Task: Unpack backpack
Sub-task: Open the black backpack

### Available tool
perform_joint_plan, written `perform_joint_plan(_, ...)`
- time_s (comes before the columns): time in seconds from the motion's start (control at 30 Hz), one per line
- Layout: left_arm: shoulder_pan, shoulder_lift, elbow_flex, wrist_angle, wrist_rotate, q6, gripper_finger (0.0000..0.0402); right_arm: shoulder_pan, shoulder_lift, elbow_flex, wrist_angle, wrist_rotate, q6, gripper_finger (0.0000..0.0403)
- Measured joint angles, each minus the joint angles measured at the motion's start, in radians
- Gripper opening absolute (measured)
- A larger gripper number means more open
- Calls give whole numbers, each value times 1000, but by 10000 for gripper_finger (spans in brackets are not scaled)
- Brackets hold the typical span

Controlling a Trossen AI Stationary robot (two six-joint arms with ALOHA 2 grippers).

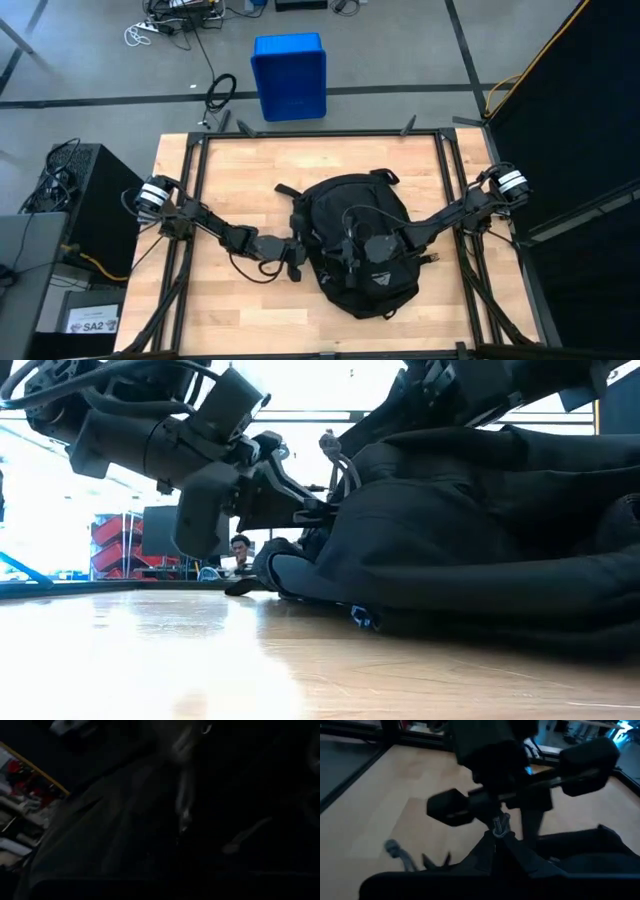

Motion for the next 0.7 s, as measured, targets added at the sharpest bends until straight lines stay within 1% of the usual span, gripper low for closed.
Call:
perform_joint_plan(0.13, 1, 0, 0, 28, -12, 31, 72, 16, -19, 0, -2, 3, -5, 0)
perform_joint_plan(0.3, -2, 0, 0, 28, -55, 60, 111, 51, -32, -1, 1, 2, -4, 1)
perform_joint_plan(0.4, -9, 0, 0, 27, -54, 140, 130, 63, -39, 0, 7, 3, -3, 1)
perform_joint_plan(0.47, -18, 0, 6, 27, -54, 176, 140, 63, -39, 0, 6, 3, 7, 1)
perform_joint_plan(0.7, -18, 0, 46, -17, -49, 182, 162, 59, -39, 0, 9, 3, 11, 1)
